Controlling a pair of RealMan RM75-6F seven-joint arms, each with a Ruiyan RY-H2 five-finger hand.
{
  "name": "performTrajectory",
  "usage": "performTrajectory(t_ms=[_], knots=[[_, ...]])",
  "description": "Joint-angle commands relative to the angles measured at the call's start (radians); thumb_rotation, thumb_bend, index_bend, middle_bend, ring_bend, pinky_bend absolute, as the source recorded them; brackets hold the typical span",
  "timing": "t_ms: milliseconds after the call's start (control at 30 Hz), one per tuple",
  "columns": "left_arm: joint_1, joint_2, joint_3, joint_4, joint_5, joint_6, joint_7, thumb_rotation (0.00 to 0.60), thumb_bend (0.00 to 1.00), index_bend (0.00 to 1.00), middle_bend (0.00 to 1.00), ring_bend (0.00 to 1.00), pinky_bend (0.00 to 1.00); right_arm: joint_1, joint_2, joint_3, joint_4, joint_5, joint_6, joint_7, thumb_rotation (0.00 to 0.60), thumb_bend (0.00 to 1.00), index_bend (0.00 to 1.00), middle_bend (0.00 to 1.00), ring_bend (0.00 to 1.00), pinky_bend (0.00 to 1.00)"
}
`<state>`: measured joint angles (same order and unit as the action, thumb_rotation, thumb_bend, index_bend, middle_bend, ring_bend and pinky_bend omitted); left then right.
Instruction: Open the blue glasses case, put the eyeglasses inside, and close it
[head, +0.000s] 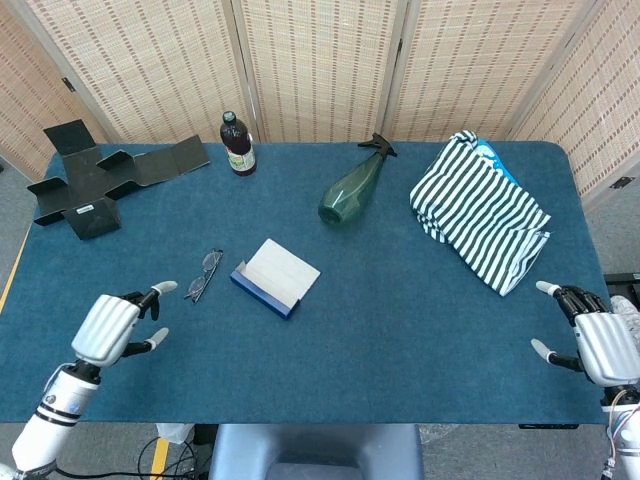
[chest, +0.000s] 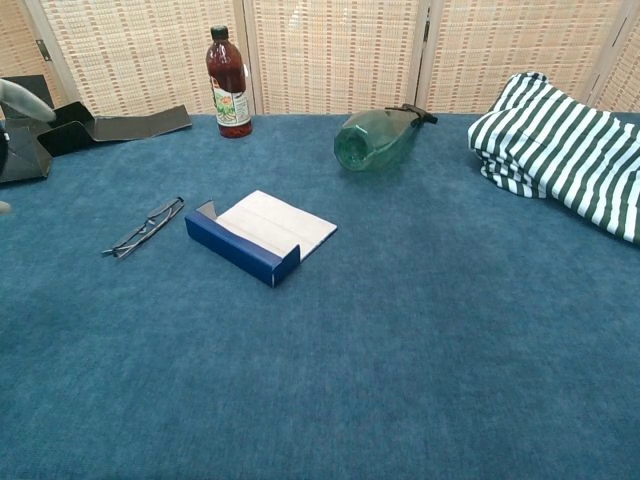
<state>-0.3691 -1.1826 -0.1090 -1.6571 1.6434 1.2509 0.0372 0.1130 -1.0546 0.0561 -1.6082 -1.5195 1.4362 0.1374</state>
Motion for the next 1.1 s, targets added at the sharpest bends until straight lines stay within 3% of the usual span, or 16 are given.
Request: performTrajectory(t_ms=[33,233,500,800,1100], knots=[[-0.116,-0.023,-0.005,-0.013,0.013,-0.146,-0.055,0.6,0.43,0.19,0.78,0.81,0.95,-0.001,0.0,-0.003,0.001,0.003,-0.004,-0.001,0.6,0.21,0.18,0.26,0.24,0.23],[-0.247,-0.074,-0.017,-0.014,-0.04,-0.338,-0.023,0.6,0.54,0.14,0.9,0.94,1.0,-0.003,0.003,-0.001,-0.002,0.009,-0.004,-0.008,0.6,0.21,0.18,0.26,0.27,0.23],[-0.365,-0.178,-0.055,0.035,-0.238,-0.514,0.092,0.6,0.59,0.1,0.92,0.98,1.0,-0.008,0.007,-0.002,0.0,0.012,-0.001,-0.001,0.6,0.21,0.18,0.26,0.28,0.24],[-0.461,-0.275,-0.043,0.118,-0.492,-0.6,0.313,0.6,0.59,0.11,0.93,0.99,1.0,-0.012,0.004,-0.002,0.012,0.019,-0.002,0.01,0.6,0.21,0.18,0.26,0.3,0.24],[-0.535,-0.331,-0.005,0.146,-0.702,-0.589,0.449,0.6,0.59,0.12,0.93,0.99,1.0,-0.016,0.002,-0.002,0.023,0.024,-0.002,0.018,0.6,0.21,0.18,0.26,0.31,0.25]])
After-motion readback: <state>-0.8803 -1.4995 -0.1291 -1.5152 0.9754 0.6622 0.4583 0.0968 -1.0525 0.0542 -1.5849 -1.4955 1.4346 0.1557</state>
